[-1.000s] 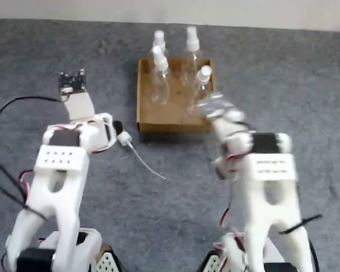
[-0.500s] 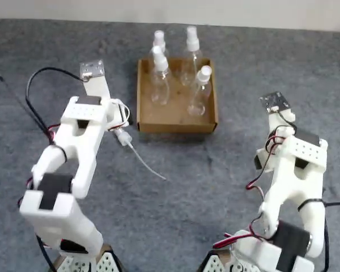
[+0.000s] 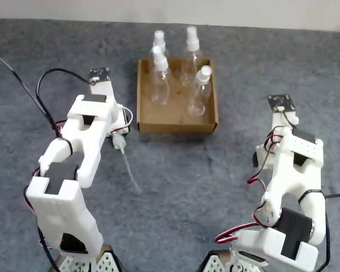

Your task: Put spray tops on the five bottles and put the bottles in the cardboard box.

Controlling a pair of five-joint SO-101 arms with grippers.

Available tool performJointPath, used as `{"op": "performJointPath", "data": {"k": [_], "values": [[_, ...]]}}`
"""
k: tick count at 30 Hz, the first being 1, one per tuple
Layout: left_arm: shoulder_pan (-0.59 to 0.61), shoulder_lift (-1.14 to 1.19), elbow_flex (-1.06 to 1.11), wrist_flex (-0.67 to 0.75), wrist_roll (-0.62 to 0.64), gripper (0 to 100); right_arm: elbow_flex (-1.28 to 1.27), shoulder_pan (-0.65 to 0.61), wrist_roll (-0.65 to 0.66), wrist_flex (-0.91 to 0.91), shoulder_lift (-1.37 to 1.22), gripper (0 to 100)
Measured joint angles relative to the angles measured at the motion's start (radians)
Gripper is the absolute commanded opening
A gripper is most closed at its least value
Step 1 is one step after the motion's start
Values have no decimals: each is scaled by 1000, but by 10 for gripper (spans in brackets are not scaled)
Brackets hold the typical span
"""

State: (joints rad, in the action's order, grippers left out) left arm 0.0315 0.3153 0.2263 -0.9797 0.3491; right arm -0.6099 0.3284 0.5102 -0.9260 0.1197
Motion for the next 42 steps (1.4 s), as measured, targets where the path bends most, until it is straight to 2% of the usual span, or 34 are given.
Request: {"op": "performJointPath", "data": {"k": [6, 13, 19, 24, 37, 42], "values": [[18, 0, -55, -98, -146, 39, 0, 0, -6, 0, 0, 162], [69, 0, -261, -305, -316, 38, 0, 0, -6, 0, 0, 177], [91, 0, -350, -393, -368, 38, 0, 12, -18, 0, -5, 181], [91, -37, -350, -393, -368, 30, 0, 34, -89, 0, -5, 259], [91, -482, -63, -393, -425, 31, 0, 34, -163, 0, -5, 258], [91, -578, -9, -393, -428, 31, 2, 35, -193, 0, -66, 138]]}}
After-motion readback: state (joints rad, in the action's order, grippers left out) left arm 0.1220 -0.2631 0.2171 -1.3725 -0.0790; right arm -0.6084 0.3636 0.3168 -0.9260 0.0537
